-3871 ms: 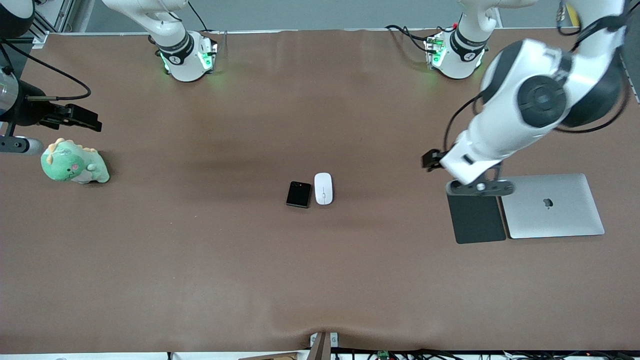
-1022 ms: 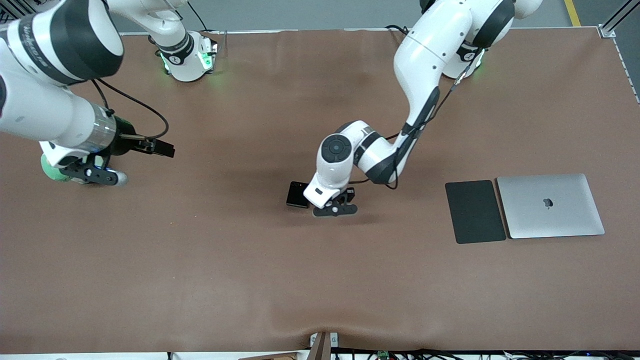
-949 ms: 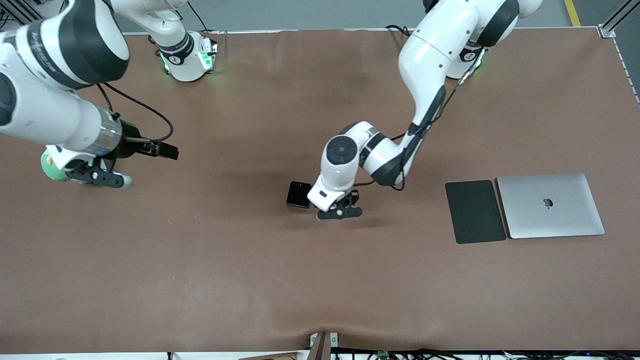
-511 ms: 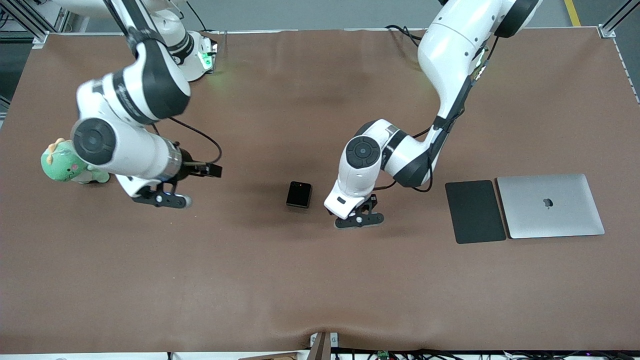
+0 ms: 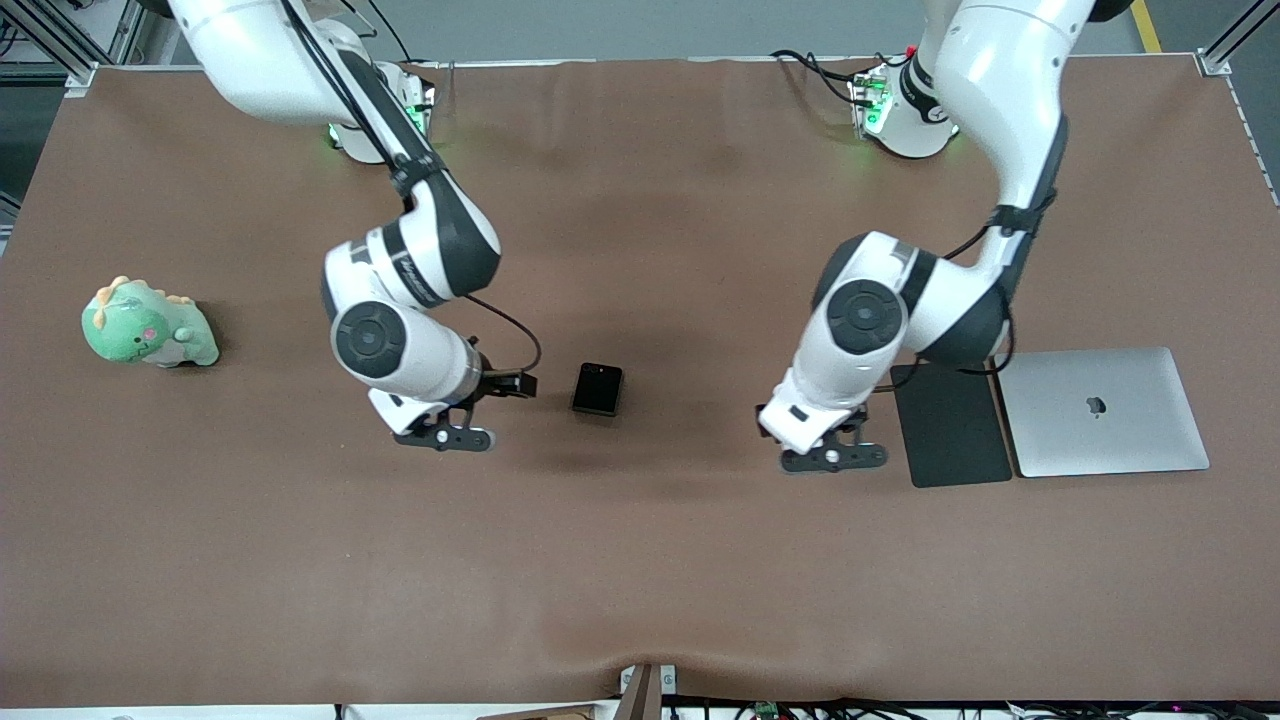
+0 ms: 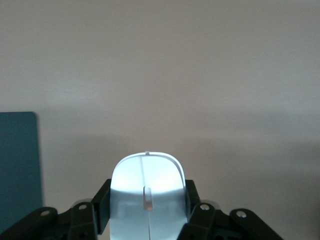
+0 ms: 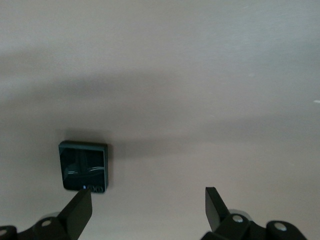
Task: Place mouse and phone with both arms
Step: 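Carry the mouse toward the mouse pad while the right gripper grasps the phone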
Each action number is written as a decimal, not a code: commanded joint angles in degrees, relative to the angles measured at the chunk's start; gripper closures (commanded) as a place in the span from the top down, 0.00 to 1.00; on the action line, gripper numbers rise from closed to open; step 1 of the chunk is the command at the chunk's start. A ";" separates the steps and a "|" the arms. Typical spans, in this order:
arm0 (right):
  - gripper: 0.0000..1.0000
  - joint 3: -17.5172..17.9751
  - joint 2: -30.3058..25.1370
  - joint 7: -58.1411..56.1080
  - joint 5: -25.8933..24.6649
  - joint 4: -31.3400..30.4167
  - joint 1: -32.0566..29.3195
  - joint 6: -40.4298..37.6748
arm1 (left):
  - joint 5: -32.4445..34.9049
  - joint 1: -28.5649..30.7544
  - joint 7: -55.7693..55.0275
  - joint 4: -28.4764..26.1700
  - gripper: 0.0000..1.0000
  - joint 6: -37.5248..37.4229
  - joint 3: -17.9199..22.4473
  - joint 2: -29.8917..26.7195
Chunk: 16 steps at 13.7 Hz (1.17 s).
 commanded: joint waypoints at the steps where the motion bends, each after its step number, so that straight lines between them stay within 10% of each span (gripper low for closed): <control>1: 1.00 -0.54 5.35 2.66 -1.02 6.12 1.94 0.00 | 0.65 2.85 3.35 -5.90 0.52 0.28 -0.46 -4.36; 16: 1.00 -0.72 15.91 14.34 -6.99 11.14 10.12 8.61 | 0.65 21.84 22.52 -25.50 0.37 21.64 -0.46 -4.99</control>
